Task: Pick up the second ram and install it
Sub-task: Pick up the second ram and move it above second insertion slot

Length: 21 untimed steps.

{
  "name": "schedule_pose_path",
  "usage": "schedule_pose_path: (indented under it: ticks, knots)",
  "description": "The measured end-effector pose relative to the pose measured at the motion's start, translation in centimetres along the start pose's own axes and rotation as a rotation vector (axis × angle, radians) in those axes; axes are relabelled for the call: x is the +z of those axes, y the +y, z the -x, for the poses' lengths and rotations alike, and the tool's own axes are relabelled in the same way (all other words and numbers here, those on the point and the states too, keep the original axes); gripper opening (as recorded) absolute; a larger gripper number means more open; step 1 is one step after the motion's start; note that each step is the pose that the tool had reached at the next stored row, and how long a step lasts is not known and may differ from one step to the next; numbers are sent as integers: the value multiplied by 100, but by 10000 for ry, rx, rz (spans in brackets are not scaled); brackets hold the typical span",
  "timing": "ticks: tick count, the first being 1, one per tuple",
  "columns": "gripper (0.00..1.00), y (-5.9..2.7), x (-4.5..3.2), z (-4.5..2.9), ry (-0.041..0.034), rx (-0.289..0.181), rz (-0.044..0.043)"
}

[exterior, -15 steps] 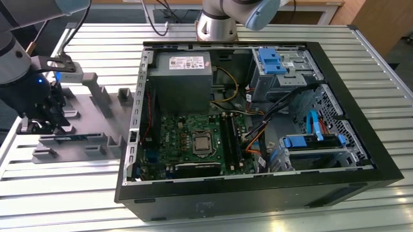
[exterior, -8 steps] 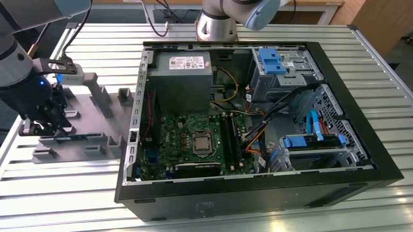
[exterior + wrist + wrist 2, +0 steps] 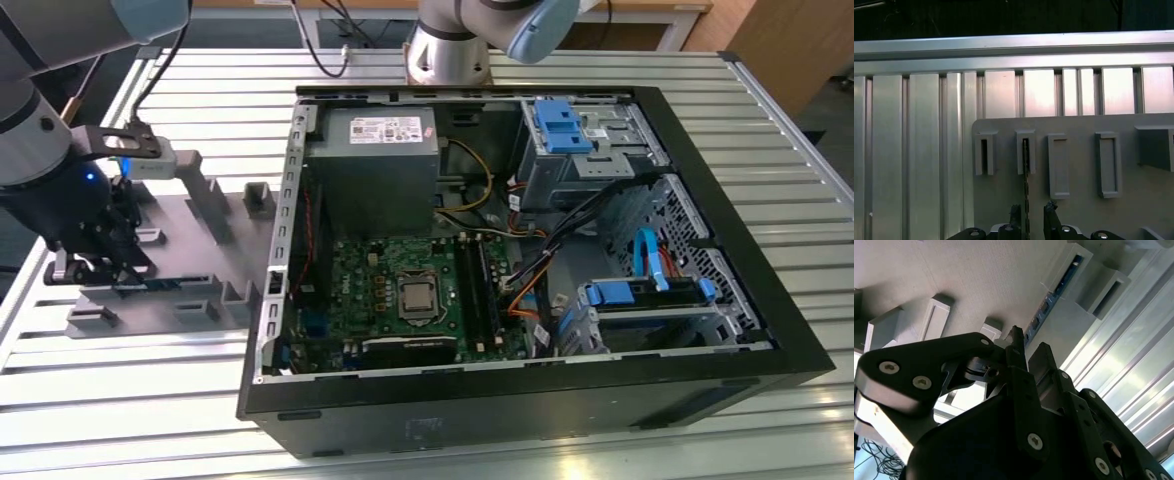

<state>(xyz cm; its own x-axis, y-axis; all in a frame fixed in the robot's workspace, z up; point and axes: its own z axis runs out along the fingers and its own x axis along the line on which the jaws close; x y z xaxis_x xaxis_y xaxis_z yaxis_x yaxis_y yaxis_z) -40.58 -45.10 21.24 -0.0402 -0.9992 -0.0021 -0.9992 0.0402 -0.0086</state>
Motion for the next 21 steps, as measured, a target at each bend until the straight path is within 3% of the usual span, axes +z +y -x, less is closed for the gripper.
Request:
schedule_pose_path:
  ticks: [5, 11, 21]
  knots:
    - [32, 1, 27, -1, 1, 1, -9]
    - [32, 5, 72, -8, -5, 0, -107]
    - [32, 6, 123, -27, 0, 0, -108]
